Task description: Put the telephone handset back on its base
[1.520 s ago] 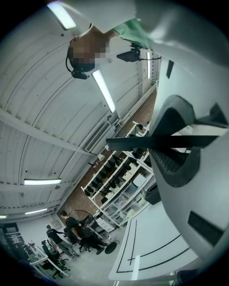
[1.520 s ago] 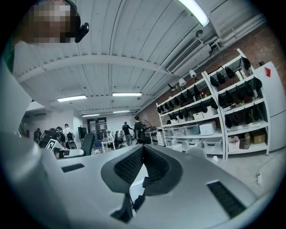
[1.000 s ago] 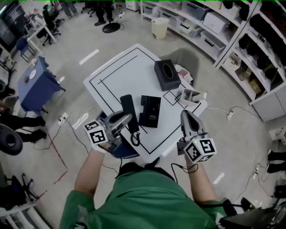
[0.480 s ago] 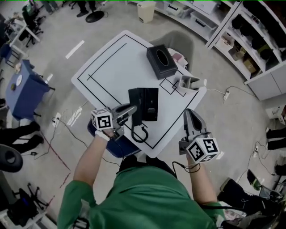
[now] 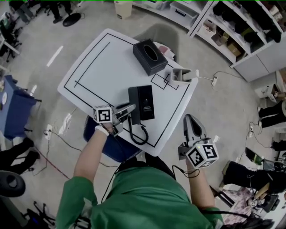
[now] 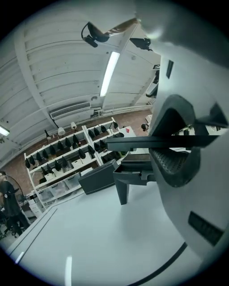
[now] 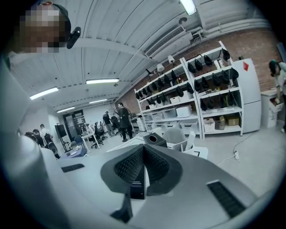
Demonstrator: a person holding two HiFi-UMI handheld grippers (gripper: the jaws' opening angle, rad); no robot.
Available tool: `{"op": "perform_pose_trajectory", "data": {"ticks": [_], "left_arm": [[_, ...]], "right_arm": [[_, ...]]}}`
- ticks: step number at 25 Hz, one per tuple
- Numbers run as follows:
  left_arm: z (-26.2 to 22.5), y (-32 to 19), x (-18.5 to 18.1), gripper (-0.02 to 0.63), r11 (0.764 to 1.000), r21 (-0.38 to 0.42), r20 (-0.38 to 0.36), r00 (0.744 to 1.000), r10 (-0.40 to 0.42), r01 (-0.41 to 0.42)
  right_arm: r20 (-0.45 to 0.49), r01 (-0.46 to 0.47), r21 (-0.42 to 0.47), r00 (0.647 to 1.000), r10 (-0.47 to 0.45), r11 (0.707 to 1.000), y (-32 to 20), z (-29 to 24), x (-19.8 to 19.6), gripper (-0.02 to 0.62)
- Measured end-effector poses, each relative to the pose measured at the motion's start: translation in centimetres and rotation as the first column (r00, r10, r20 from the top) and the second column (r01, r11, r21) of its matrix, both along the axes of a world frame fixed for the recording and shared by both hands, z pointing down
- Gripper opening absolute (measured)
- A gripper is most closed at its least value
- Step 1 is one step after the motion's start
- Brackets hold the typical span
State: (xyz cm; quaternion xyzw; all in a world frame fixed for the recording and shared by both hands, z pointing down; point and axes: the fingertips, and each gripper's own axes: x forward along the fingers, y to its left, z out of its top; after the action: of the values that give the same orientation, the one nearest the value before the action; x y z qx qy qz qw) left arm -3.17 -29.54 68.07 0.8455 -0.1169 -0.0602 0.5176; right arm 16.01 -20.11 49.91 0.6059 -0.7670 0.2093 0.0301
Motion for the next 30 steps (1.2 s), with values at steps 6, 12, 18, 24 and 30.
{"op": "perform_pose_trajectory", "data": {"ticks": [6,12,18,24,30], "left_arm": [[3.1,-0.4,0.2,0.086,0.996,-0.085,0.027,0.999,0.019,-0.016],[4.0,-0.6,0.6,0.086,0.994,-0.107,0.028,0.999,0.025,-0.022],[3.6,-0.9,1.1,0.086,0.994,-0.101,0.002,0.999,0.041,-0.041],[4.2,-1.5,1.0,0.086,0.987,-0.159,0.026,1.000,-0.009,0.013],[4.1,-1.5,0.9,0.086,0.991,-0.130,0.131,0.991,0.004,0.013]], "right_arm": [[-0.005,-0.020,-0.006,1.000,0.020,1.000,0.4,0.3,-1.1,0.023],[-0.006,-0.033,-0.025,0.999,0.032,0.999,0.5,0.5,-1.0,0.023],[0.004,0.001,-0.036,1.000,0.000,0.999,0.1,0.8,-2.0,0.023],[0.002,0.014,-0.033,1.000,-0.014,0.999,-0.3,0.7,-1.9,0.023],[0.012,0.032,-0.033,0.999,-0.032,0.999,-0.4,0.7,-2.3,0.023]]}}
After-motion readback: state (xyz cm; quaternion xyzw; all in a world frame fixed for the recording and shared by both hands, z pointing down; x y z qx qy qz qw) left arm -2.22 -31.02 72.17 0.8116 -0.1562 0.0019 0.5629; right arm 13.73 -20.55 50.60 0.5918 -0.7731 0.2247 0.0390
